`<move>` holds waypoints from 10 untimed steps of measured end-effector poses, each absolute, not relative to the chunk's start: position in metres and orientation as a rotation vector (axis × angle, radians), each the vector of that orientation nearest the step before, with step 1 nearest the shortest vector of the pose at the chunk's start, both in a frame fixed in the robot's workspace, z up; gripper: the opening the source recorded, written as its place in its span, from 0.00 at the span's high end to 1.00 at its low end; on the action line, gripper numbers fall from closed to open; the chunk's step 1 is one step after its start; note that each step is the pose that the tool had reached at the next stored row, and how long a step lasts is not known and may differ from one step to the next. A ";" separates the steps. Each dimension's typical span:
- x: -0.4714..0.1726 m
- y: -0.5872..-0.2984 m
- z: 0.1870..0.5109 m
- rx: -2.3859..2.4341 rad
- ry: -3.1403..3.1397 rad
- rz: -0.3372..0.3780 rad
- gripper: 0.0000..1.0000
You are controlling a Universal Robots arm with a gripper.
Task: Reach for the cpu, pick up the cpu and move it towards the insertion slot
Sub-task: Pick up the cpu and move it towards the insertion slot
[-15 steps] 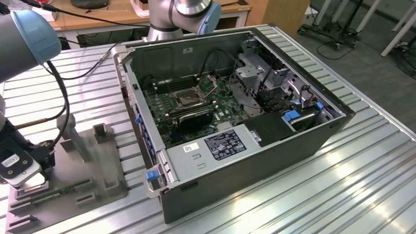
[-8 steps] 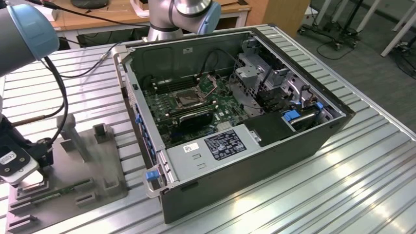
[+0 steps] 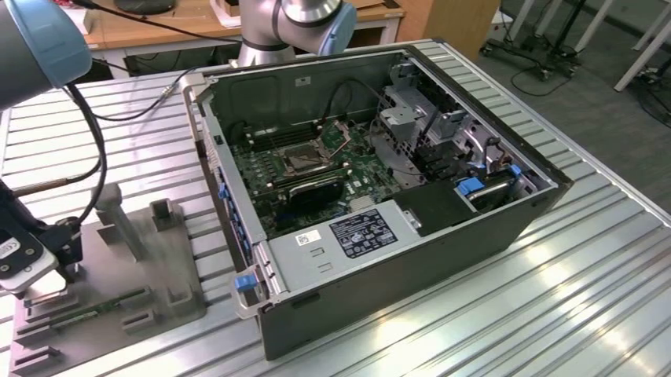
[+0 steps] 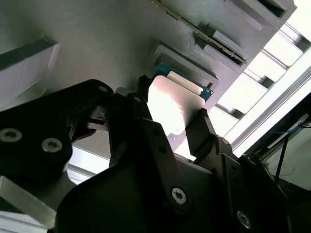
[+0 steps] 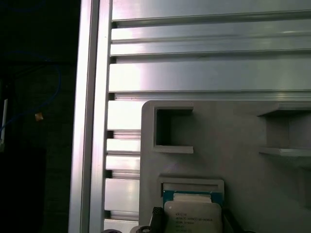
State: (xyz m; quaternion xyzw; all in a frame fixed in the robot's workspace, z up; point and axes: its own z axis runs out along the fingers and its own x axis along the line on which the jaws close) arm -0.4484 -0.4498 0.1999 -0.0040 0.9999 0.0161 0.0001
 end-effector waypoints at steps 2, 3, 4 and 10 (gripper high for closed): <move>-0.448 -0.450 0.202 -0.012 3.141 0.050 0.45; -0.448 -0.450 0.202 -0.012 3.141 0.051 0.45; -0.448 -0.450 0.202 -0.012 3.141 0.051 0.45; -0.448 -0.450 0.202 -0.012 3.141 0.051 0.45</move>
